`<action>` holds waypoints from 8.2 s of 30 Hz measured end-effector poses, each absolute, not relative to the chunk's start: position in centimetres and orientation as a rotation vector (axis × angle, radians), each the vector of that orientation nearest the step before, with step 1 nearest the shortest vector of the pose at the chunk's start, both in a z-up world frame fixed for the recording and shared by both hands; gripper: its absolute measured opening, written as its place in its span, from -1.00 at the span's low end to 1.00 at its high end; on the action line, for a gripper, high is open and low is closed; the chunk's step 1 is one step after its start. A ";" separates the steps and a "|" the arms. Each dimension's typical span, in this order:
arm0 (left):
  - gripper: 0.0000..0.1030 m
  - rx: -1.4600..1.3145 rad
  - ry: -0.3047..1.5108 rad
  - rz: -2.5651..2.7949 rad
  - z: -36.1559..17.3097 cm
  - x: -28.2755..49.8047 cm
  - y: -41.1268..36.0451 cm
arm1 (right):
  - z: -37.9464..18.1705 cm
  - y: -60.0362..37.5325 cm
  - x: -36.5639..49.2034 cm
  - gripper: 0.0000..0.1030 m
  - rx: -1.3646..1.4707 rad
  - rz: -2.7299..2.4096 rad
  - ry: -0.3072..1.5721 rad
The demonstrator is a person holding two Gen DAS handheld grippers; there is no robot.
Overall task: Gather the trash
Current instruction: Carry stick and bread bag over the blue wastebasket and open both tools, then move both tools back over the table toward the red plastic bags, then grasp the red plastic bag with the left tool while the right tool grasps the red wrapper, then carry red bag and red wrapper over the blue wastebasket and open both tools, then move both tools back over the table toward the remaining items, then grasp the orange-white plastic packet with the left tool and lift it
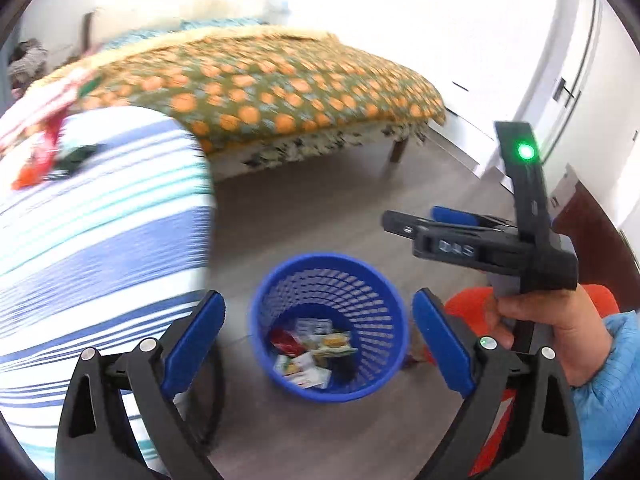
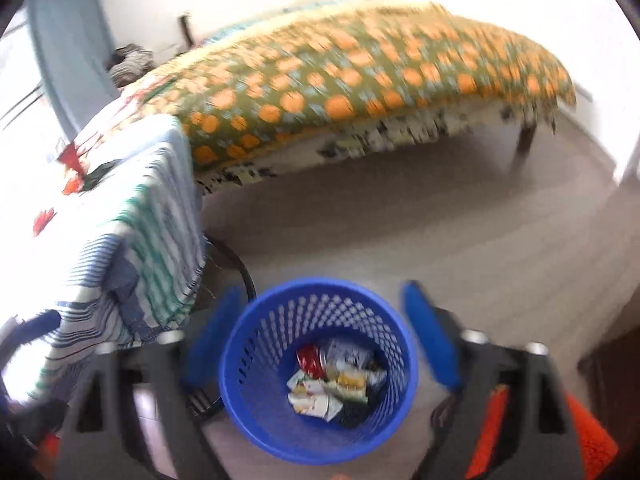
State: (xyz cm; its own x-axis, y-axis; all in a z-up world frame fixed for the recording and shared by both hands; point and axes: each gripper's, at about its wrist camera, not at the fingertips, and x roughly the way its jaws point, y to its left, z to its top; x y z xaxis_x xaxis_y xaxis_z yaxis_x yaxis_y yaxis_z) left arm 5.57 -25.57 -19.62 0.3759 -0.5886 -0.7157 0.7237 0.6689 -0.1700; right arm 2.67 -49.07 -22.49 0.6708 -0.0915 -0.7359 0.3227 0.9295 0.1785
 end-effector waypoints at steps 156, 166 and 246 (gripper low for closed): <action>-0.36 0.179 1.090 -0.877 -21.1 7.1 -27.9 | -23.7 -49.1 3.5 -0.79 0.501 -0.175 0.887; -0.31 0.252 1.144 -0.812 -28.6 8.5 -34.7 | -26.7 -53.3 1.9 -0.73 0.603 -0.191 0.897; -0.13 0.113 0.962 -0.223 -16.6 24.7 5.1 | -20.5 -17.4 18.2 0.48 -0.075 0.256 0.890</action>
State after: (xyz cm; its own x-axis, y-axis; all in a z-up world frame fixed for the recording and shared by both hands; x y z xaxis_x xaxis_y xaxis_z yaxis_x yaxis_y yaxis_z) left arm 24.69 5.14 -16.61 0.5516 -0.1384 -0.8226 0.2380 0.9713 -0.0038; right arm 18.18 -17.44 -20.50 0.6013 0.1900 -0.7761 -0.2521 0.9668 0.0414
